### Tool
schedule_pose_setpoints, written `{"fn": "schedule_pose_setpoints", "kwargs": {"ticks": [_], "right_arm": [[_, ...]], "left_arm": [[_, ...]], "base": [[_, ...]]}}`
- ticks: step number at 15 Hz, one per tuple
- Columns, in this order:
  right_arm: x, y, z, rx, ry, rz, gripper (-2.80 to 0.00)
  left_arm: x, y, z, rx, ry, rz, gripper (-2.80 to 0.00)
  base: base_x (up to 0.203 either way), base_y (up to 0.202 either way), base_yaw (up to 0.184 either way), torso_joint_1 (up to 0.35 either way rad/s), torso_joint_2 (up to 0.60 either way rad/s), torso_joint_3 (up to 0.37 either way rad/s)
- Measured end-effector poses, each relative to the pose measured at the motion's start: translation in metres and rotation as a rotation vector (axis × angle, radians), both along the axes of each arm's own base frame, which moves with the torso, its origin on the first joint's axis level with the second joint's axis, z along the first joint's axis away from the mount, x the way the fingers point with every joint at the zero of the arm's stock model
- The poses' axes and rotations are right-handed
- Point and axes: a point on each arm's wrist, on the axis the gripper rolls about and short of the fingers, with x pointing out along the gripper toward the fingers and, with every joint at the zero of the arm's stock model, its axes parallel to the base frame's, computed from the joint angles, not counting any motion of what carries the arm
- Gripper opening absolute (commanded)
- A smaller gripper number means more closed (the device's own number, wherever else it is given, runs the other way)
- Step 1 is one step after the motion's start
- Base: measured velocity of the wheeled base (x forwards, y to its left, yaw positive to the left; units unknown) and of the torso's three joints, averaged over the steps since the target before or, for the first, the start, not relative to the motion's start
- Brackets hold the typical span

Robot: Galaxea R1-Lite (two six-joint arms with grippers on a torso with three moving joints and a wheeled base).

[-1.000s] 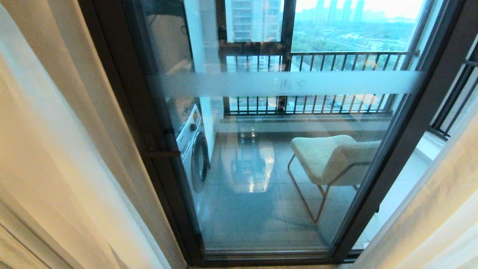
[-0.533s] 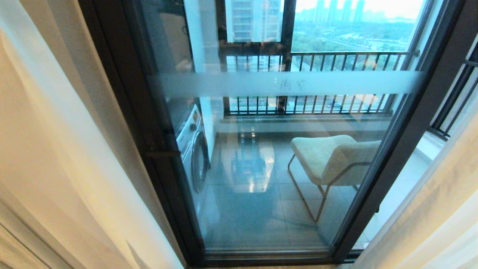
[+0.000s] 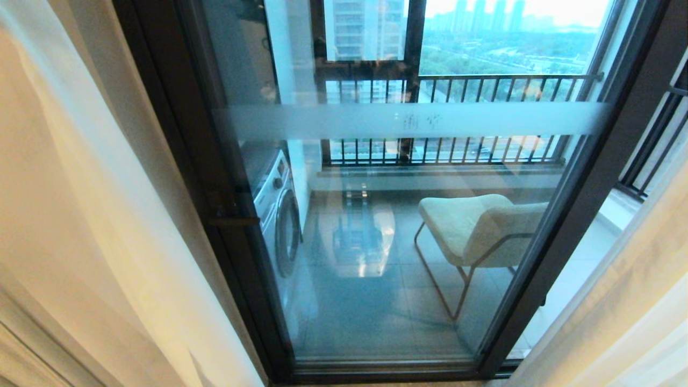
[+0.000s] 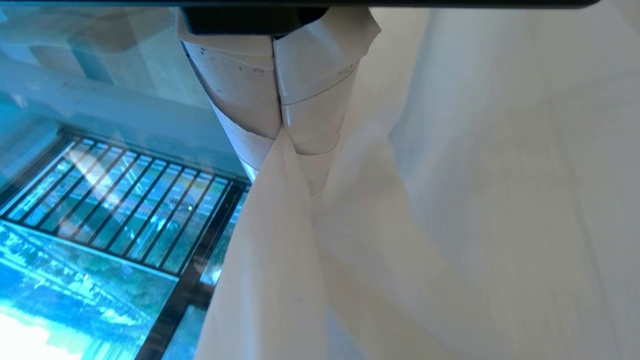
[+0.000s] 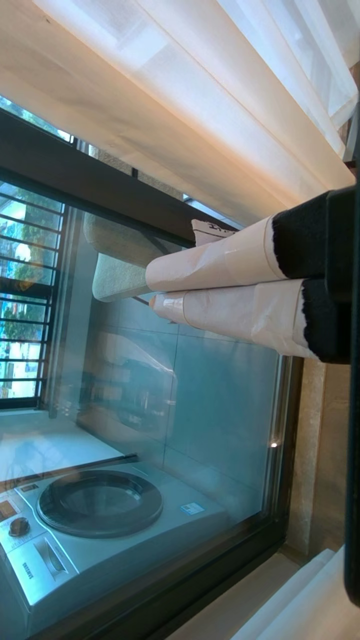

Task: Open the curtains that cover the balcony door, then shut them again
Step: Close the inner curtains on both sides

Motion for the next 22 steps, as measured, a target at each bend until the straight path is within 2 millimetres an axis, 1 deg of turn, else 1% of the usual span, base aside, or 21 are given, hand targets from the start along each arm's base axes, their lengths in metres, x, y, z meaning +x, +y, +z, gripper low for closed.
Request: {"fn": "schedule_pose_setpoints", "kwargs": {"ticks": [13, 17, 22], "right_arm": [[0.0000, 0.0000, 0.0000, 0.000, 0.000, 0.000, -2.80], [0.0000, 0.0000, 0.0000, 0.000, 0.000, 0.000, -2.80], [0.0000, 0.0000, 0.0000, 0.000, 0.000, 0.000, -2.80]], "left_arm": [[-0.0020, -0.0014, -0.0008, 0.003, 0.001, -0.008, -2.80], [-0.0019, -0.0014, -0.0009, 0.045, 0.004, -0.003, -2.80], [-0.0012, -0.0013, -0.0023, 0.047, 0.010, 0.001, -2.80]], "base": [[0.000, 0.000, 0.000, 0.000, 0.00, 0.000], [0.000, 0.000, 0.000, 0.000, 0.00, 0.000], [0.000, 0.000, 0.000, 0.000, 0.00, 0.000]]}}
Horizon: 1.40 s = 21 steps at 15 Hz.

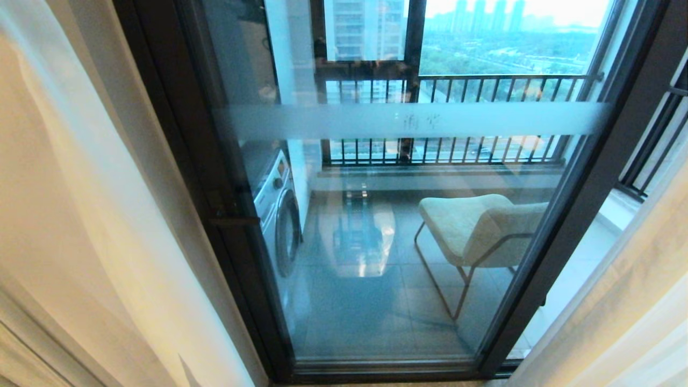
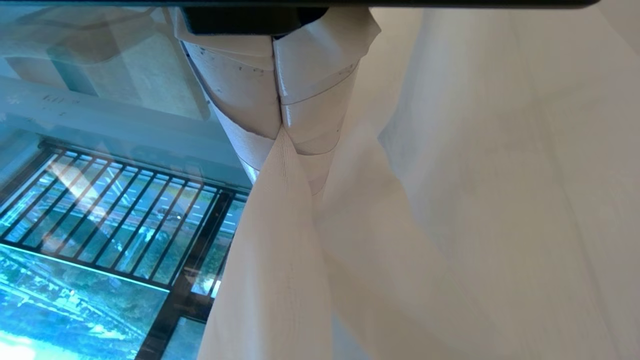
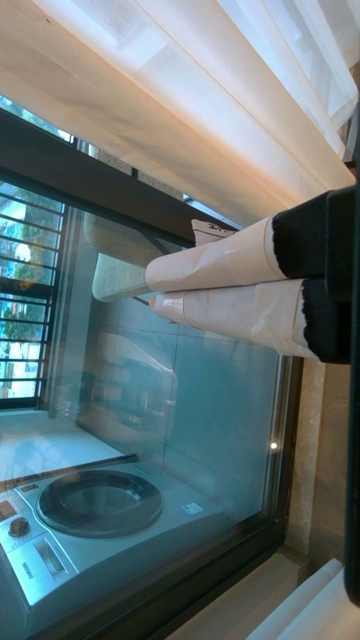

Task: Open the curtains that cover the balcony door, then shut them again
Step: Close the inner curtains on both sides

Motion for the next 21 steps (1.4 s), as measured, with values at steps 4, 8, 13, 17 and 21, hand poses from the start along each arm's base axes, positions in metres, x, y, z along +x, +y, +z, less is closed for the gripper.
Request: {"fn": "schedule_pose_setpoints", "kwargs": {"ticks": [4, 8, 13, 17, 21], "right_arm": [[0.0000, 0.0000, 0.0000, 0.000, 0.000, 0.000, -2.80], [0.0000, 0.0000, 0.0000, 0.000, 0.000, 0.000, -2.80], [0.0000, 0.0000, 0.0000, 0.000, 0.000, 0.000, -2.80], [0.0000, 0.0000, -0.0001, 0.000, 0.001, 0.001, -2.80], [0.0000, 0.0000, 0.0000, 0.000, 0.000, 0.000, -2.80]], "left_arm": [[0.0008, 0.0000, -0.0015, -0.003, 0.006, 0.000, -2.80], [0.0020, 0.0005, -0.0038, -0.003, 0.012, 0.006, -2.80], [0.0022, 0.0001, -0.0043, -0.003, 0.015, 0.003, -2.80], [0.0016, 0.0000, -0.0048, -0.003, 0.016, 0.003, -2.80], [0.0001, 0.0001, -0.0063, -0.005, 0.020, 0.005, -2.80]], "base": [[0.000, 0.000, 0.000, 0.000, 0.00, 0.000], [0.001, -0.059, 0.005, -0.002, 0.00, 0.000], [0.000, -0.193, -0.003, 0.004, 0.00, 0.003], [0.000, -0.195, 0.000, 0.003, 0.00, 0.003], [0.000, -0.192, 0.001, 0.000, 0.00, 0.003]]}}
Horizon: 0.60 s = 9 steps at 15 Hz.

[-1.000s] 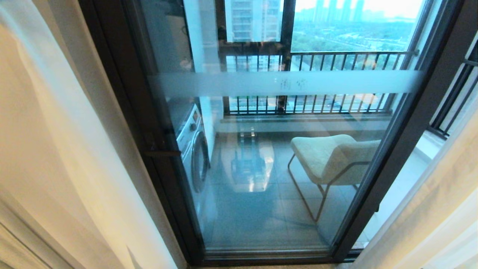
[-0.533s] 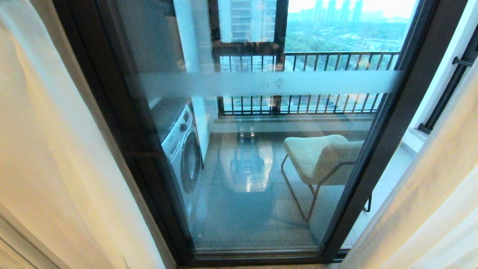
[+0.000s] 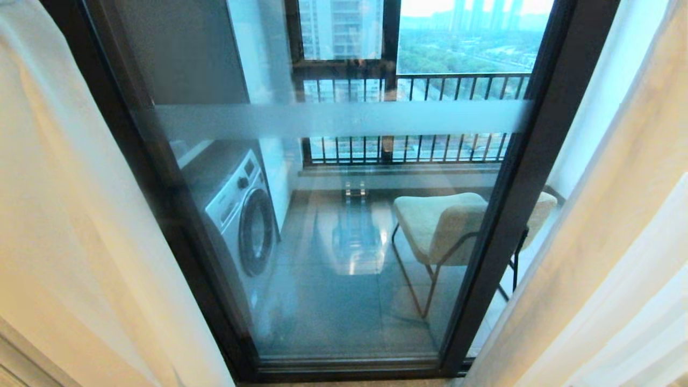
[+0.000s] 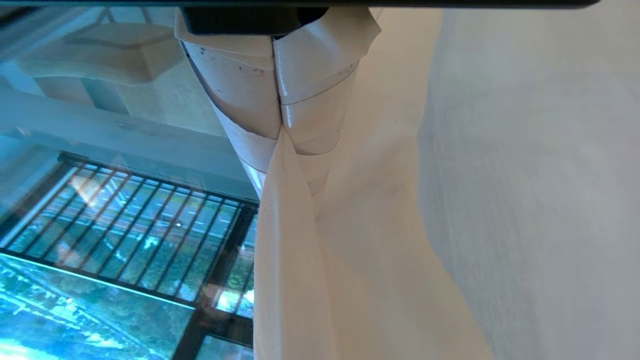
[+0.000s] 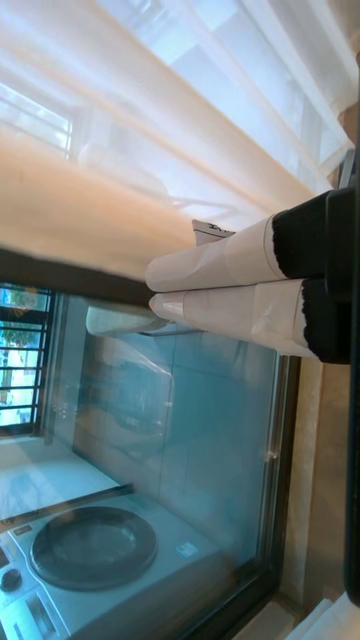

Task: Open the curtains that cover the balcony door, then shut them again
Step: Close the inner curtains on both sides

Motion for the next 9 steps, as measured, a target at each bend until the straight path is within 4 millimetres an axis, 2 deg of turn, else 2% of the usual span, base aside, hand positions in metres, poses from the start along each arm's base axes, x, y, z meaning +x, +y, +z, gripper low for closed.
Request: {"fn": "schedule_pose_setpoints", "kwargs": {"ticks": [9], "right_arm": [[0.0000, 0.0000, 0.0000, 0.000, 0.000, 0.000, -2.80]], "left_arm": [[-0.0055, -0.0001, 0.0017, -0.001, -0.011, 0.000, -2.80]], "base": [[0.000, -0.190, 0.001, 0.002, 0.00, 0.002]]}}
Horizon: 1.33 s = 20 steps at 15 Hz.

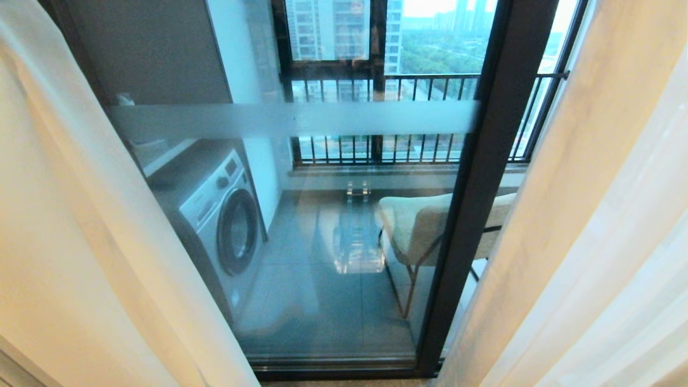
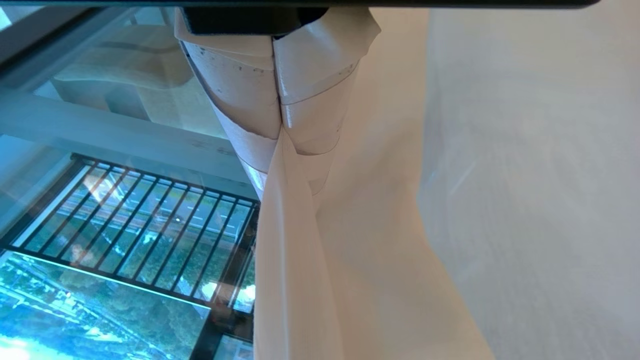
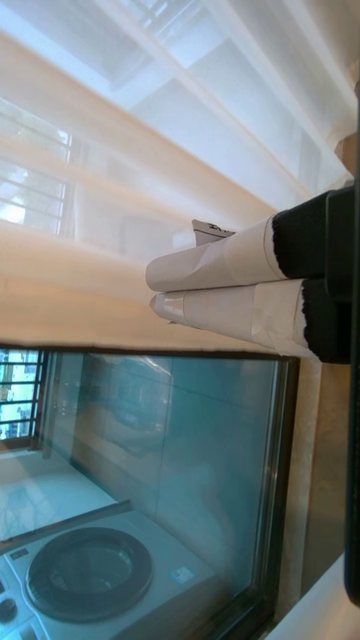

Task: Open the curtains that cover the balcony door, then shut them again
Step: Close the inner curtains on both sides

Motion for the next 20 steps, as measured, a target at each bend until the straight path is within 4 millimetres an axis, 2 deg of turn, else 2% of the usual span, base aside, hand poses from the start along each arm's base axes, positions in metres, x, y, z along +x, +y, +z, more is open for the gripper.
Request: {"fn": "schedule_pose_setpoints", "kwargs": {"ticks": [20], "right_arm": [[0.0000, 0.0000, 0.0000, 0.000, 0.000, 0.000, -2.80]], "left_arm": [[-0.0051, -0.0003, -0.0002, 0.001, -0.006, -0.001, -2.80]], "base": [[0.000, -0.189, 0.003, 0.002, 0.00, 0.002]]}}
